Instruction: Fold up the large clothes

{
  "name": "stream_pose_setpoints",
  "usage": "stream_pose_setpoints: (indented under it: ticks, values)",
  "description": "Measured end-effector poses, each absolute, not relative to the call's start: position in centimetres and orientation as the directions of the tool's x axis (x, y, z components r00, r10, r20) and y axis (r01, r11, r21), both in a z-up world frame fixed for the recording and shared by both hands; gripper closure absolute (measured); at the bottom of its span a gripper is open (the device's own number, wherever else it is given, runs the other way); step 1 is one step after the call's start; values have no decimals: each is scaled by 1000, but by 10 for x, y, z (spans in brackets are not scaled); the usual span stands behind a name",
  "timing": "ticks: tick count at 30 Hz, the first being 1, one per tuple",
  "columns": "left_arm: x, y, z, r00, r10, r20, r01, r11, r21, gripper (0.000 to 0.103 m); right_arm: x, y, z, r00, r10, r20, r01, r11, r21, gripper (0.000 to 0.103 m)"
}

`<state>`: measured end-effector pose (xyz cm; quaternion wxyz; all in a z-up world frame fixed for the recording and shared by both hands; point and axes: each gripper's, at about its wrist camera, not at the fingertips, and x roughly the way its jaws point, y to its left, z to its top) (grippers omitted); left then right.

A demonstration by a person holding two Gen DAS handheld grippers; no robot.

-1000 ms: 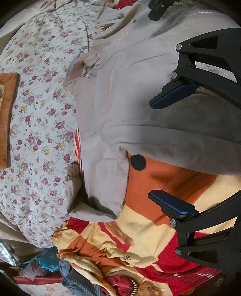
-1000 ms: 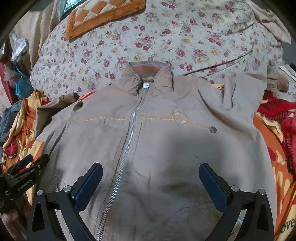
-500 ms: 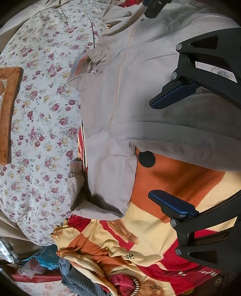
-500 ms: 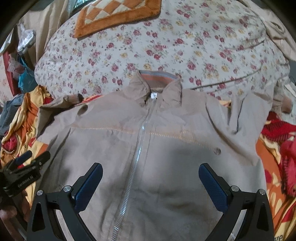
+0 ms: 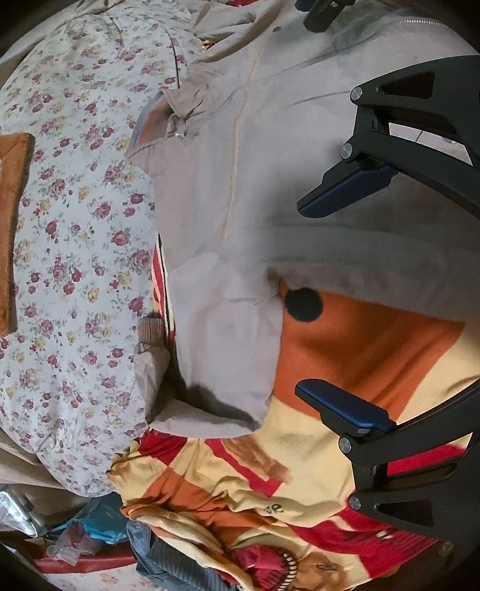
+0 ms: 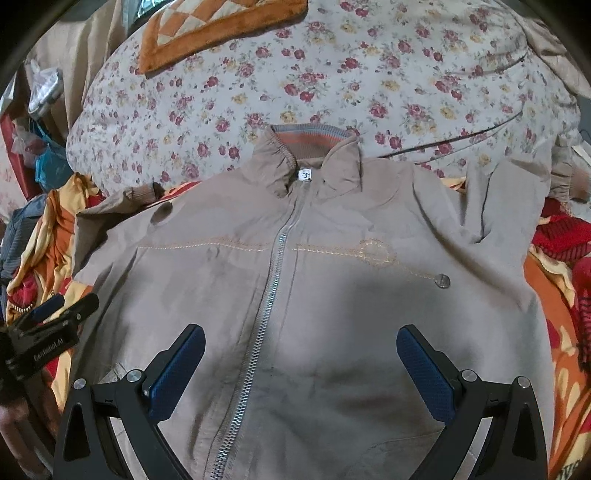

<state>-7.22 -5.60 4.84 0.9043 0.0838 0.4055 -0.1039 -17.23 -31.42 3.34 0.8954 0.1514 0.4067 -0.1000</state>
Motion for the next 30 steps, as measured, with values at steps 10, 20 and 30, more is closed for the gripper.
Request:
stream_pose_setpoints:
  ticks: [10,20,30]
  values:
    - [-10,-52,61,659,-56,-750,238,961,138,14,-171,-319,26,626,-2,-780,298,925,237,0]
    - [83,-52,64,686,72,-724,185,945,269,14,-165,-322,16,591,65,-804,272,922,274,0]
    - [154,-68,36,701,205,-684,162,888,431,14,-164,-317,12,560,92,-823,244,932,270,0]
